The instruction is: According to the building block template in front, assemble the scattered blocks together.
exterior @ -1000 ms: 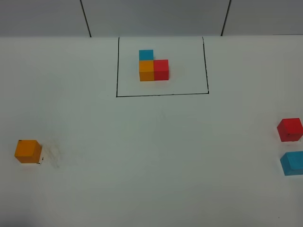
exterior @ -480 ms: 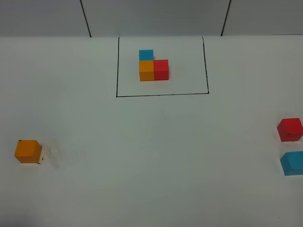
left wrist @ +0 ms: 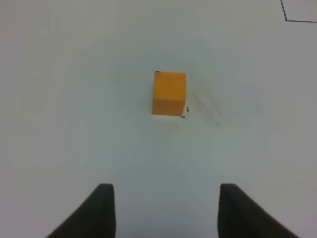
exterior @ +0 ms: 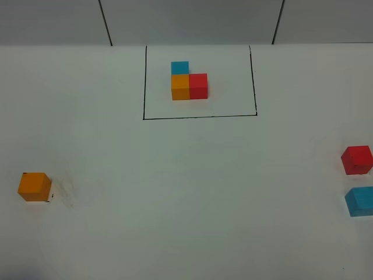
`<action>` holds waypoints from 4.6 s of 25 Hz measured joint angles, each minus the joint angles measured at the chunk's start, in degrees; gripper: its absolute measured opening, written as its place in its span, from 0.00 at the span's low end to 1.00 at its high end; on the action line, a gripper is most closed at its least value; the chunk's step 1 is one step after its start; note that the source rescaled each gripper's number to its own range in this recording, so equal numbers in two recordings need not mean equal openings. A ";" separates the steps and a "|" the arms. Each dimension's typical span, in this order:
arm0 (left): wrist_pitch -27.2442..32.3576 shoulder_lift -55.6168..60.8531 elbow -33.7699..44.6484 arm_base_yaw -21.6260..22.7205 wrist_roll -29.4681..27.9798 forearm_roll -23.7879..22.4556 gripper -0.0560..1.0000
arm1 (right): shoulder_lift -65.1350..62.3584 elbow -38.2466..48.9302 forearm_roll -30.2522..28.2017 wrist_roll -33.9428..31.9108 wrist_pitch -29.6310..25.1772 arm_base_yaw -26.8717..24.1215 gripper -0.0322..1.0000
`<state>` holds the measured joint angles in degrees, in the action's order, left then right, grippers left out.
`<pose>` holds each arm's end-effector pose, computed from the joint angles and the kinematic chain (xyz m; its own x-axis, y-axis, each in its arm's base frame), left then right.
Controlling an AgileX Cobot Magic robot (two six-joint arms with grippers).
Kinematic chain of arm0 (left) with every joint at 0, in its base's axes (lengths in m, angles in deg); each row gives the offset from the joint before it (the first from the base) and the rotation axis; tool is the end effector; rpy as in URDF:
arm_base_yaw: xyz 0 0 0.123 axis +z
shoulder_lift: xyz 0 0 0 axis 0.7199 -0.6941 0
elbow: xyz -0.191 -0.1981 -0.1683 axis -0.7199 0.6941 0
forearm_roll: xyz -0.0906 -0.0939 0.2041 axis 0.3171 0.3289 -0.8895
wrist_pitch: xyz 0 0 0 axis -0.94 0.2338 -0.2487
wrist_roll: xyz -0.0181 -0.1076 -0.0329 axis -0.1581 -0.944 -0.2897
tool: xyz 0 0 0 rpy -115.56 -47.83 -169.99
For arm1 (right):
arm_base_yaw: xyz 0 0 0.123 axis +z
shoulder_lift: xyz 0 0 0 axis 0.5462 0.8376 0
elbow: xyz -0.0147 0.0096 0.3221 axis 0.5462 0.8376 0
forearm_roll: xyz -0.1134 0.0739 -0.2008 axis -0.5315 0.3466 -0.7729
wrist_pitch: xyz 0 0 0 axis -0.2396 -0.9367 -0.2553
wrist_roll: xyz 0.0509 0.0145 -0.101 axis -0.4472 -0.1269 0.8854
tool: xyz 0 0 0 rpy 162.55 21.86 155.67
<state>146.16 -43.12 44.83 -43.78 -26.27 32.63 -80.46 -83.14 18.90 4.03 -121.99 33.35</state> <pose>-0.0209 -0.0001 0.2640 -0.5400 -0.0549 -0.8399 -0.0620 0.9978 -0.0253 -0.0328 -0.0086 0.2616 -0.4576 -0.0520 -0.8876 0.0386 0.9962 -0.0783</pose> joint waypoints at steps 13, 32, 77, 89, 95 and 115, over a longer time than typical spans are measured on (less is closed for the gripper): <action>0.00 0.00 0.00 0.00 0.00 0.00 0.67 | 0.00 0.00 0.00 0.00 0.00 0.00 0.81; 0.00 0.00 0.11 0.00 0.00 -3.68 0.74 | 0.00 0.00 0.00 0.00 0.00 0.00 0.81; -6.72 -33.25 -17.65 0.00 -1.68 -11.74 0.99 | 0.00 0.00 0.00 0.00 0.00 0.00 0.81; -8.54 -51.74 -17.65 0.00 -4.25 -11.74 0.99 | 0.00 0.00 0.00 -0.05 0.00 0.00 0.81; -12.02 -58.06 -17.65 0.00 -4.30 -8.40 0.99 | 0.00 0.00 0.00 -0.05 0.00 0.00 0.81; -14.46 -63.08 -17.65 0.00 -4.30 -7.52 0.99 | 0.00 0.00 0.00 -0.05 0.00 0.00 0.81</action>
<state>131.70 -106.20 27.18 -43.78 -30.57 25.12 -80.46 -83.14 18.90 3.98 -121.99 33.35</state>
